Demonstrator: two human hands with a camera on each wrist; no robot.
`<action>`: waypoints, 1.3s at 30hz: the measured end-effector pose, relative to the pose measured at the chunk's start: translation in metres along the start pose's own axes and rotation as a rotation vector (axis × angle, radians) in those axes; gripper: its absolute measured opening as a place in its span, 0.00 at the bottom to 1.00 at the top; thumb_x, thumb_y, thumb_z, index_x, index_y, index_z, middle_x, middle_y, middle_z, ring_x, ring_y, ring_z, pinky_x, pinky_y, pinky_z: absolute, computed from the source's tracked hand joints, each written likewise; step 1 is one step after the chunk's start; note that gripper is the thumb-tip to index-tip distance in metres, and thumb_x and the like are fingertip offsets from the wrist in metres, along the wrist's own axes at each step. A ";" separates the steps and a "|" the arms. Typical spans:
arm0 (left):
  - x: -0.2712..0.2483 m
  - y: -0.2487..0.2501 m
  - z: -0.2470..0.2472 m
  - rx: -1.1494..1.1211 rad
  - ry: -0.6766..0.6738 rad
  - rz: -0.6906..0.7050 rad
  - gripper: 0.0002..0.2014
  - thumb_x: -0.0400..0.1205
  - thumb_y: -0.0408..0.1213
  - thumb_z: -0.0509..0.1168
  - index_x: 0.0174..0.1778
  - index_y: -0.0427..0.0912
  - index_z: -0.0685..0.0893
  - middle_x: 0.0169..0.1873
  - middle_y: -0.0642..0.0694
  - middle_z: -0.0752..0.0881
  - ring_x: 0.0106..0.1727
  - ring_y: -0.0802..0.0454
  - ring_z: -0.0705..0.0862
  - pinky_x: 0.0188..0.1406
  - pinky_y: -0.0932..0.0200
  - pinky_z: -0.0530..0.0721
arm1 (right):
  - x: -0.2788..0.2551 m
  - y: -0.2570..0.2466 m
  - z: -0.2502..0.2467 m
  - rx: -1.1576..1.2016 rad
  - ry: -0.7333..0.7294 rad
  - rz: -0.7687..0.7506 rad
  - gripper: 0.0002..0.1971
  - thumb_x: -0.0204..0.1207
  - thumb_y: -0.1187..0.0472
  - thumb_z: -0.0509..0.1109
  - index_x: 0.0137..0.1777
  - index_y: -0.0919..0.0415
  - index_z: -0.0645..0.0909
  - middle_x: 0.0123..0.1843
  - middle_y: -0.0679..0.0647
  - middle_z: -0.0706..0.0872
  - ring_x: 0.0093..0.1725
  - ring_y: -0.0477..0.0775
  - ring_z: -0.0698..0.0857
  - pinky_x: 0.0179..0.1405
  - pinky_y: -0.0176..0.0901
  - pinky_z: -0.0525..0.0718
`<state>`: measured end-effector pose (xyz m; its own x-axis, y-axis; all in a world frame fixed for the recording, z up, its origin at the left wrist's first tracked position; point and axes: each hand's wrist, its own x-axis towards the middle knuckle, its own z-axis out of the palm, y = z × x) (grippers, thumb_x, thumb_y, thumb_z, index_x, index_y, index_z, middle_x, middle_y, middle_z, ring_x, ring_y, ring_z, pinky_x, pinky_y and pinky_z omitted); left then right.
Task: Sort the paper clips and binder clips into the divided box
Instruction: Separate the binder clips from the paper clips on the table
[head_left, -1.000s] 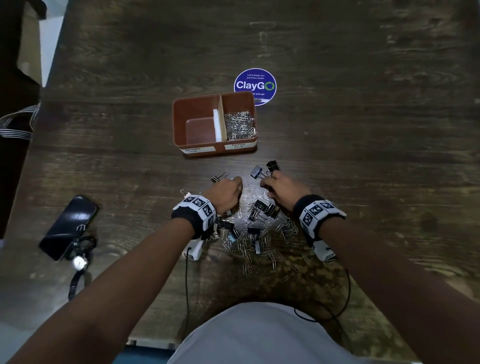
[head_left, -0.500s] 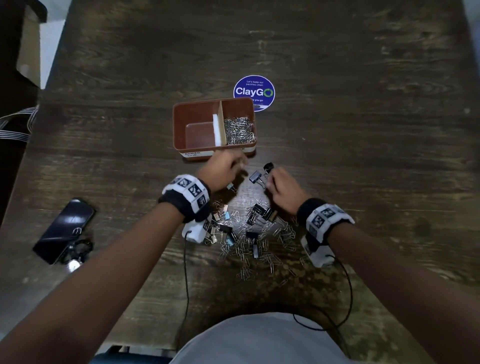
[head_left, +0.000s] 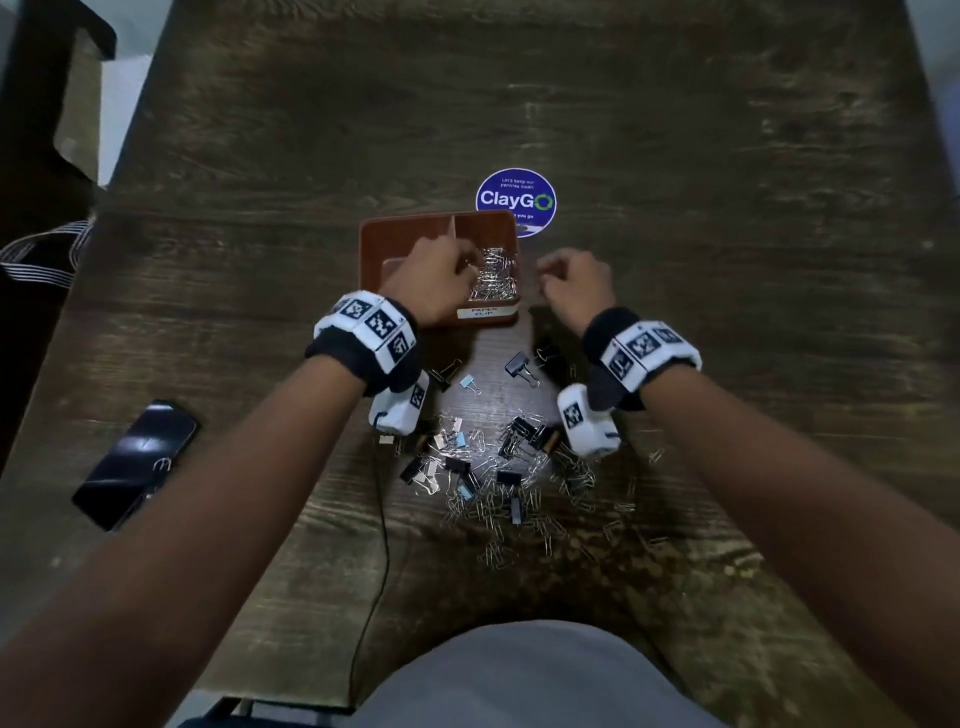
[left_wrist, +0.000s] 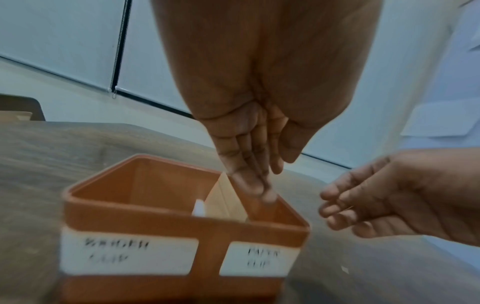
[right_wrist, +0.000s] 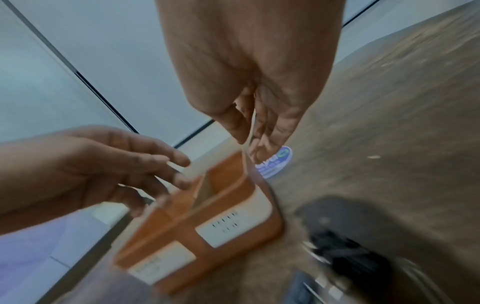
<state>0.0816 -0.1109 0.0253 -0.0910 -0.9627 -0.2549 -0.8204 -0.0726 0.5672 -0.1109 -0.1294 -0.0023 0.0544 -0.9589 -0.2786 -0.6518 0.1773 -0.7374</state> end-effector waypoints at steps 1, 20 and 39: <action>-0.008 -0.004 0.009 -0.006 -0.017 0.023 0.10 0.85 0.38 0.62 0.60 0.47 0.84 0.47 0.48 0.87 0.44 0.53 0.88 0.49 0.55 0.87 | -0.012 0.013 0.000 -0.007 0.003 -0.002 0.11 0.76 0.69 0.65 0.51 0.59 0.87 0.51 0.54 0.90 0.55 0.52 0.86 0.66 0.39 0.78; -0.102 -0.019 0.154 0.249 -0.280 -0.040 0.19 0.82 0.55 0.64 0.52 0.42 0.77 0.45 0.44 0.82 0.44 0.46 0.83 0.43 0.49 0.86 | -0.091 0.121 0.051 -0.565 -0.296 -0.297 0.19 0.75 0.59 0.74 0.66 0.55 0.79 0.62 0.53 0.77 0.57 0.53 0.80 0.57 0.46 0.83; -0.108 -0.035 0.140 -0.117 -0.284 -0.223 0.07 0.74 0.33 0.77 0.46 0.41 0.88 0.37 0.48 0.89 0.40 0.55 0.86 0.43 0.62 0.84 | -0.103 0.124 0.063 -0.836 -0.358 -0.478 0.16 0.67 0.70 0.75 0.54 0.62 0.80 0.47 0.56 0.81 0.46 0.54 0.79 0.39 0.43 0.79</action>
<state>0.0411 0.0318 -0.0774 -0.0838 -0.8108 -0.5794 -0.7692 -0.3170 0.5548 -0.1500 0.0053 -0.1036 0.5796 -0.7421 -0.3366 -0.8138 -0.5482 -0.1928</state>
